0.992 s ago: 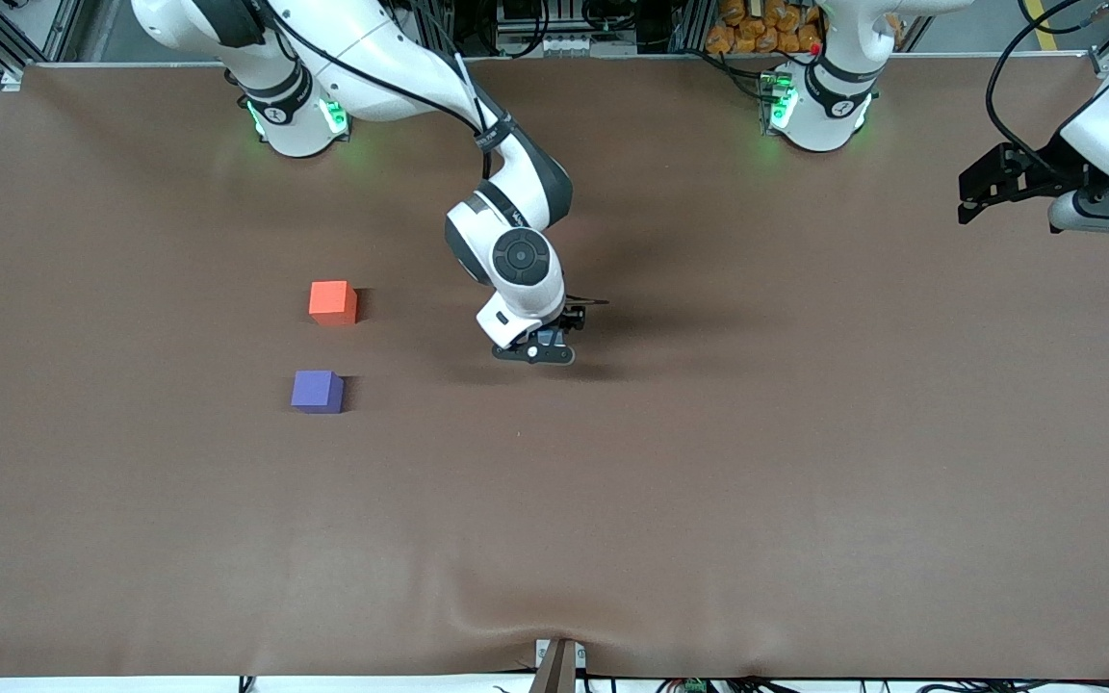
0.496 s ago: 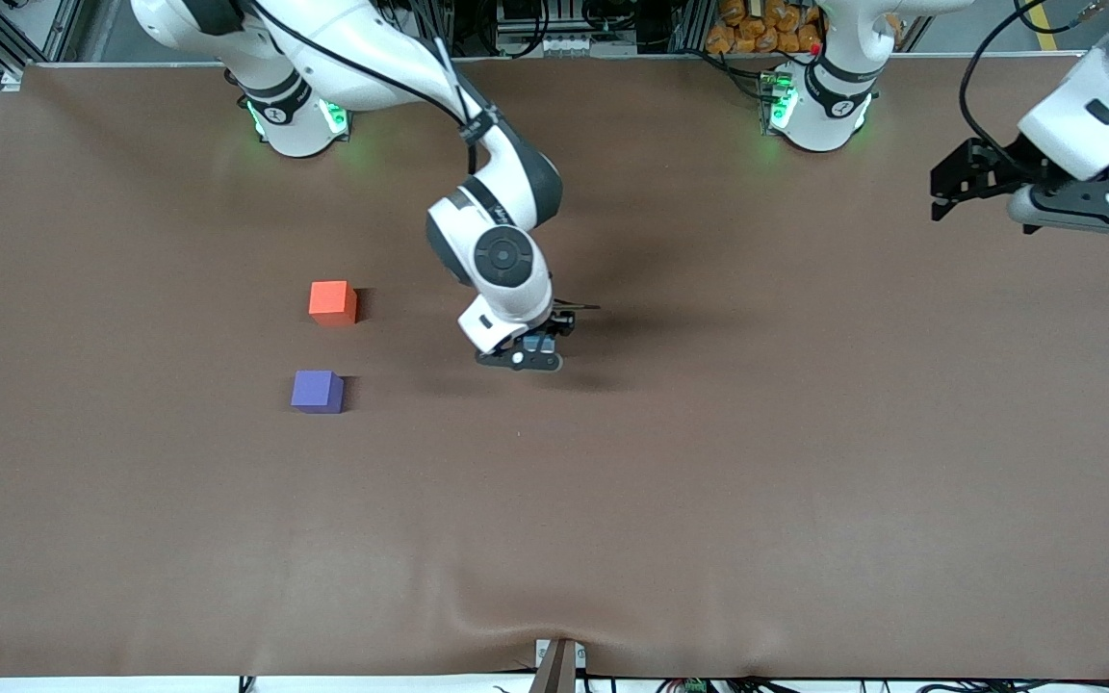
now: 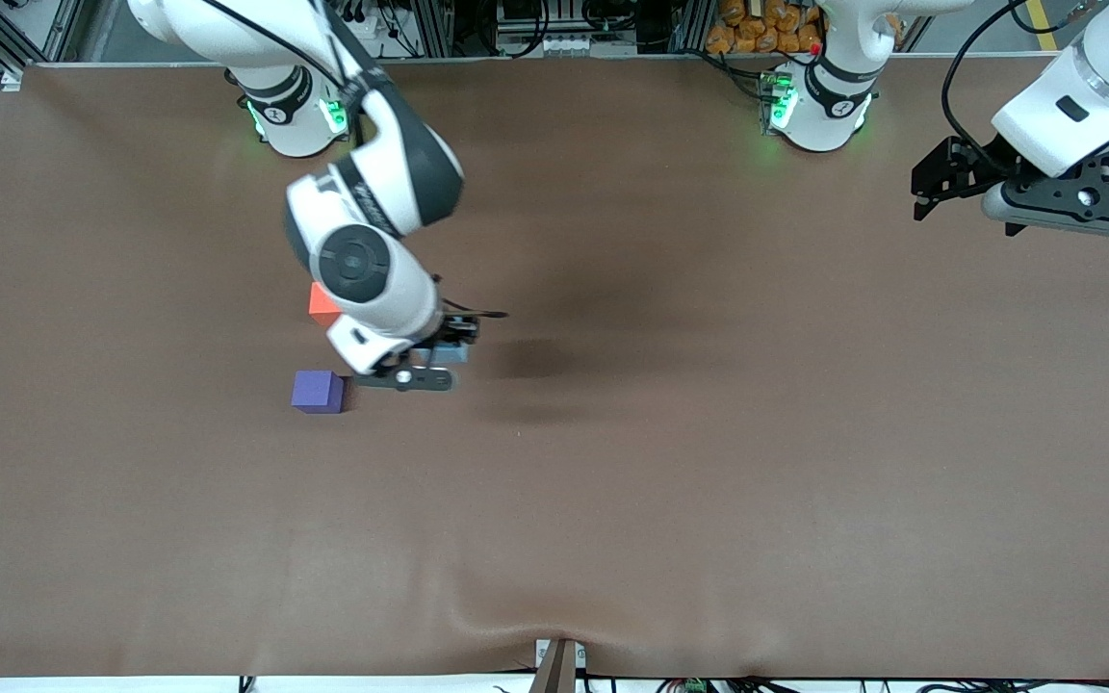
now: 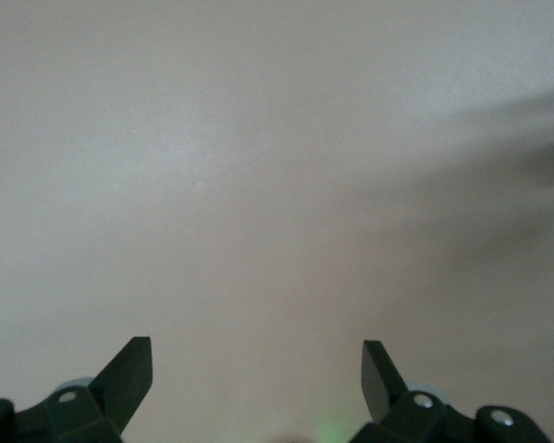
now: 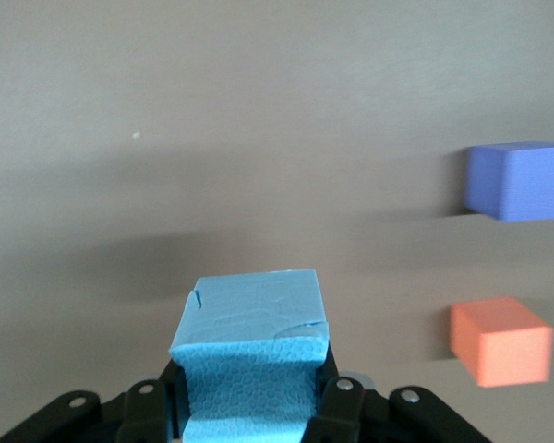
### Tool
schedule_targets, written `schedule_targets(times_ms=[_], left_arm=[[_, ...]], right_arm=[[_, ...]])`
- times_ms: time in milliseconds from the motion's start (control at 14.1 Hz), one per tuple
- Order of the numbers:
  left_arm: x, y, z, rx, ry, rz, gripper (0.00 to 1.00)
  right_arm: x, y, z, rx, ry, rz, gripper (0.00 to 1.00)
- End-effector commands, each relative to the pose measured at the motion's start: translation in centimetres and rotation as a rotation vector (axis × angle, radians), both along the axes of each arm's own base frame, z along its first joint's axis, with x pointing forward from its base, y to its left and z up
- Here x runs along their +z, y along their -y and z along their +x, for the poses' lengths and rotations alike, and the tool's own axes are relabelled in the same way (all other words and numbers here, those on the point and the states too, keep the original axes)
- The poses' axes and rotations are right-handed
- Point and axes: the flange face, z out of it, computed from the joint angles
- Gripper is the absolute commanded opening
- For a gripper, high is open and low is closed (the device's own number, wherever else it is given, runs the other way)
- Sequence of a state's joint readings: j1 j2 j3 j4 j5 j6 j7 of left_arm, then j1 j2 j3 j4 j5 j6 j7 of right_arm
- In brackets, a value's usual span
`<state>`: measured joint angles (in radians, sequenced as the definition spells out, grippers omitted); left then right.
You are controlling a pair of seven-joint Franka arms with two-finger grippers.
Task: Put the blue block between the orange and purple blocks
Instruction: 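Lift the blue cube and carry it between the orange and purple cubes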
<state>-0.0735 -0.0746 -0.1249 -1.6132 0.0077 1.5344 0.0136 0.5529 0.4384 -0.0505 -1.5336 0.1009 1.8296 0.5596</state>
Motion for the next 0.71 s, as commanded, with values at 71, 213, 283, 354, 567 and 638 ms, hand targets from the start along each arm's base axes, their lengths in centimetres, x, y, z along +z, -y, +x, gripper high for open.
schedule_targets(times_ms=[71, 213, 283, 354, 567, 638], left_arm=[[0.3, -1.0, 0.2, 0.016, 0.015, 0.013, 1.0], [0.3, -1.0, 0.0, 0.016, 0.009, 0.014, 1.0], [0.4, -1.0, 0.0, 0.016, 0.01, 0.015, 1.0], [0.5, -1.0, -0.1, 0.016, 0.01, 0.014, 1.0], [0.1, -0.8, 0.1, 0.015, 0.003, 0.015, 1.0], [-0.1, -0.8, 0.2, 0.015, 0.0, 0.015, 1.0]], right_arm=[[-0.6, 5.0, 1.2, -0.04, -0.005, -0.058, 0.0], [-1.9, 8.4, 2.0, -0.06, -0.024, -0.085, 0.0], [-2.0, 9.8, 1.9, -0.035, -0.039, -0.082, 0.0], [-1.7, 11.8, 2.0, -0.017, -0.045, -0.073, 0.0], [-2.4, 17.3, 1.5, 0.017, -0.079, -0.054, 0.0], [-3.0, 18.6, 1.3, 0.03, -0.081, -0.045, 0.0]])
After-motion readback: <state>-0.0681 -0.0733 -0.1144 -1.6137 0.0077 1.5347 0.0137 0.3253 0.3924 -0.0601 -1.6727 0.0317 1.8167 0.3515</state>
